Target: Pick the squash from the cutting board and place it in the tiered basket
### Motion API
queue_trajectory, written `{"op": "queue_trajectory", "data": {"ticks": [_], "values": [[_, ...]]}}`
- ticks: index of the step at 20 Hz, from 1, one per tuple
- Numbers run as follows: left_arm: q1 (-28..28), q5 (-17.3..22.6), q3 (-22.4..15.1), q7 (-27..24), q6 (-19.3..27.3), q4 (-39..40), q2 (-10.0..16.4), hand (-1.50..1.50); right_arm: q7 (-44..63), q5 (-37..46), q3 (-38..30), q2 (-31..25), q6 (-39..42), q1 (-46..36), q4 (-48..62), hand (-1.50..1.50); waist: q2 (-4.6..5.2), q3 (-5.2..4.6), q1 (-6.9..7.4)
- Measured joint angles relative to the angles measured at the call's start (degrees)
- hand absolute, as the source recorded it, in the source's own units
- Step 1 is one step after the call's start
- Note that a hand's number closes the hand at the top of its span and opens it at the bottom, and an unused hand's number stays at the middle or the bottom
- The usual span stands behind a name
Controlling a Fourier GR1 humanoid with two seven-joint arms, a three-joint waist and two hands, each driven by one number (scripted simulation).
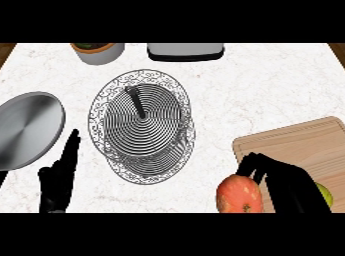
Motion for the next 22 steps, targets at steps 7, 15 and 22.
{"op": "queue_trajectory", "data": {"ticks": [7,15,22], "values": [[0.1,-0.9,-0.3,-0.5,0.5,0.2,-0.8,0.0,4.5,0.2,-5.0,-1.4,3.0,-7.5,-9.8,1.5,0.06,-0.07,-0.09],[-0.5,-1.5,-0.5,-0.1,0.1,0.4,-1.0,0.0,9.6,-0.8,-10.3,1.0,8.7,-24.2,-9.8,1.5,0.14,-0.13,0.65],[-1.3,-1.7,-0.4,-0.3,-0.5,1.2,-1.7,0.0,12.1,-4.8,-15.1,5.8,11.8,-36.9,-5.9,1.5,0.27,-0.08,1.24]]}}
